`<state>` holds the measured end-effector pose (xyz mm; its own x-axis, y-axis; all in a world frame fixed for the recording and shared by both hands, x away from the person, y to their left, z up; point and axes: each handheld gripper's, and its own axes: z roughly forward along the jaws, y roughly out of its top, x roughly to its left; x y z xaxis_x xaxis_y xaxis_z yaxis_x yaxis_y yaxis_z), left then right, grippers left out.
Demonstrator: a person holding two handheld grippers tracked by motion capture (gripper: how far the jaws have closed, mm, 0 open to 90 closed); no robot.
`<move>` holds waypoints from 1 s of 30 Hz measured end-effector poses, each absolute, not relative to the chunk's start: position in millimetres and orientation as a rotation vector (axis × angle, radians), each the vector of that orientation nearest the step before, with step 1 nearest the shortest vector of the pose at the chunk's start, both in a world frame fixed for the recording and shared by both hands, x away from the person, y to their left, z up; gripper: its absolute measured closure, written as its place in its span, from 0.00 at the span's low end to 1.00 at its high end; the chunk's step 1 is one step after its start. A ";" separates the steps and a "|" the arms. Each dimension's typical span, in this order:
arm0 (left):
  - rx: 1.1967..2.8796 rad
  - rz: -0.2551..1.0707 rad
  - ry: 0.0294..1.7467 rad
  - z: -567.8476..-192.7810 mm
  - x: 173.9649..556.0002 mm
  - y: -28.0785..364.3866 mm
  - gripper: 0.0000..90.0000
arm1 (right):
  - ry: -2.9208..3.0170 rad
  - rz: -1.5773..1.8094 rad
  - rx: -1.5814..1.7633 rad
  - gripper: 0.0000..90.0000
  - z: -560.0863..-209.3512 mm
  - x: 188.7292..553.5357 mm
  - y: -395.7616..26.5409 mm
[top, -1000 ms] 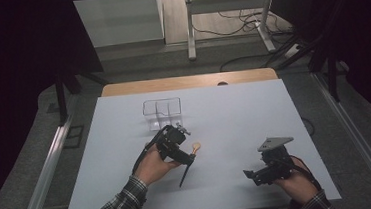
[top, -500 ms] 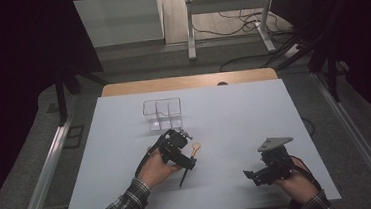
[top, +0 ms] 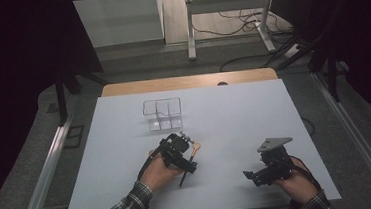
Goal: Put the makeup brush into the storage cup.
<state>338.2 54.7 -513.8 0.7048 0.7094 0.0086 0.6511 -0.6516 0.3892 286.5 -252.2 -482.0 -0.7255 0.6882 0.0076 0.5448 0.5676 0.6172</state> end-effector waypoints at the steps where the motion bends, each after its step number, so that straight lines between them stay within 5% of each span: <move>1: 2.558 0.223 1.064 -514.5 338.2 54.5 0.04 | 2.568 0.891 1.029 0.00 -482.0 286.5 -252.1; 17: 2.555 0.128 1.088 -516.1 339.0 56.4 0.19 | 2.577 0.883 1.030 0.00 -482.8 286.3 -251.6; 25: 2.576 0.112 1.128 -508.6 339.6 56.7 0.54 | 2.587 0.875 1.026 0.00 -483.7 286.0 -250.9; 30: 2.585 0.091 1.135 -505.9 339.3 59.0 0.91 | 2.591 0.874 1.025 0.00 -484.1 286.1 -250.9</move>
<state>339.3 59.0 -505.9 0.6830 0.7273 -0.0674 0.7073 -0.6354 0.3100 286.1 -250.9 -484.1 -0.7321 0.6811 0.0129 0.5498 0.5795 0.6016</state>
